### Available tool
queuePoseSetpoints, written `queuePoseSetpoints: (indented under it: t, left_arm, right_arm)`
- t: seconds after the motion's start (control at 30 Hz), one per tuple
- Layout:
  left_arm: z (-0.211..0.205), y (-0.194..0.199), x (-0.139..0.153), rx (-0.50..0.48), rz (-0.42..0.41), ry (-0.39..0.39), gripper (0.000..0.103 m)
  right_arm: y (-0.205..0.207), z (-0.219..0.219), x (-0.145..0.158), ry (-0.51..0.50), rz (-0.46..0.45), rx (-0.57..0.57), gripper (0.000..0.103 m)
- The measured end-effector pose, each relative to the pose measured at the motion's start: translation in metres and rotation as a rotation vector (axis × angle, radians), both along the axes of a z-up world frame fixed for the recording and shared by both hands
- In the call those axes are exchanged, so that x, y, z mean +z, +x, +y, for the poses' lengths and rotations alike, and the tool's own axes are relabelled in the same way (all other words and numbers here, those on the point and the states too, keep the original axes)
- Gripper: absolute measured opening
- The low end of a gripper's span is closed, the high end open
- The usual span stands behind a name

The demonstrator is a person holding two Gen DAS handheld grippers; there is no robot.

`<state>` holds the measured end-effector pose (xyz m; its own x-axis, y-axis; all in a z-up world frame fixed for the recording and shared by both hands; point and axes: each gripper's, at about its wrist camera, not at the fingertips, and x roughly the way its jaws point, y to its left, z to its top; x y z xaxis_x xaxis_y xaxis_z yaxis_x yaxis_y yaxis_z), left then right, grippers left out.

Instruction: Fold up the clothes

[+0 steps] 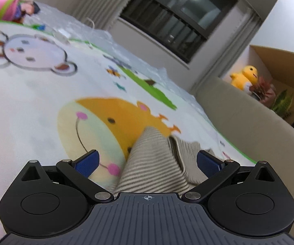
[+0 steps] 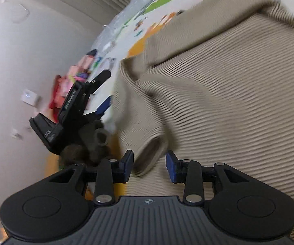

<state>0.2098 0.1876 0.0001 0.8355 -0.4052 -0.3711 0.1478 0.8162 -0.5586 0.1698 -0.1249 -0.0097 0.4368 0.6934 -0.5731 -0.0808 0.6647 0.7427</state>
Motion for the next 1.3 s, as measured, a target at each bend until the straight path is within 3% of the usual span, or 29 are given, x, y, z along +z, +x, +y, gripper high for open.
queuePoseSetpoints:
  t: [0.07,0.13,0.2,0.23,0.27,0.37,0.43,0.5,0.57,0.63,0.73,0.87,1.0,1.1,1.17,1.27,1.3]
  left_arm:
    - [0.003,-0.006,0.010,0.025,-0.006,0.009,0.103]
    - [0.005,-0.011,0.020,0.050,-0.012,0.018,0.103]
    - [0.009,-0.016,0.030,0.070,-0.023,0.017,0.103]
    - [0.011,-0.018,0.035,0.083,-0.033,0.012,0.103]
    - [0.014,-0.021,0.040,0.095,-0.043,0.008,0.103]
    - [0.019,-0.024,0.055,0.129,-0.072,-0.018,0.103]
    - [0.019,-0.023,0.062,0.130,-0.077,-0.035,0.103]
    - [0.013,-0.021,0.066,0.113,-0.079,-0.033,0.103]
    - [0.003,-0.016,0.066,0.084,-0.076,-0.020,0.103]
    - [-0.010,-0.009,0.063,0.048,-0.066,-0.010,0.103]
    - [-0.034,0.004,0.057,-0.008,-0.049,0.000,0.103]
    - [-0.072,0.017,0.050,-0.093,-0.035,0.028,0.103]
    - [-0.109,0.028,0.040,-0.180,-0.034,0.070,0.103]
    - [-0.130,0.038,0.020,-0.230,0.007,0.145,0.103]
    - [-0.138,0.042,0.006,-0.240,0.026,0.202,0.103]
    - [-0.143,0.042,-0.006,-0.239,0.028,0.266,0.103]
    - [-0.145,0.040,-0.007,-0.239,0.024,0.277,0.103]
  right_arm:
    - [0.004,0.014,-0.002,-0.006,-0.008,0.020,0.051]
    - [0.010,0.031,-0.007,-0.077,-0.012,0.043,0.053]
    - [0.016,0.046,-0.007,-0.148,-0.059,0.071,0.031]
    - [0.020,0.052,0.002,-0.180,-0.115,0.097,0.007]
    - [0.024,0.056,0.019,-0.224,-0.218,0.114,0.004]
    - [0.040,0.063,0.079,-0.352,-0.550,0.140,0.004]
    - [0.054,0.053,0.117,-0.393,-0.704,0.103,0.003]
    - [0.069,0.031,0.152,-0.433,-0.827,0.017,0.003]
    - [0.087,0.006,0.172,-0.467,-0.880,-0.047,0.003]
    - [0.105,-0.022,0.175,-0.484,-0.872,-0.072,0.003]
    - [0.122,-0.060,0.153,-0.517,-0.796,-0.115,0.004]
    - [0.136,-0.106,0.106,-0.517,-0.648,-0.181,0.004]
    - [0.145,-0.124,0.044,-0.549,-0.500,-0.194,0.005]
    - [0.138,-0.138,0.014,-0.620,-0.415,-0.218,0.016]
    - [0.132,-0.143,0.012,-0.649,-0.410,-0.245,0.044]
    - [0.118,-0.140,0.029,-0.655,-0.482,-0.261,0.077]
    - [0.113,-0.137,0.037,-0.650,-0.516,-0.261,0.082]
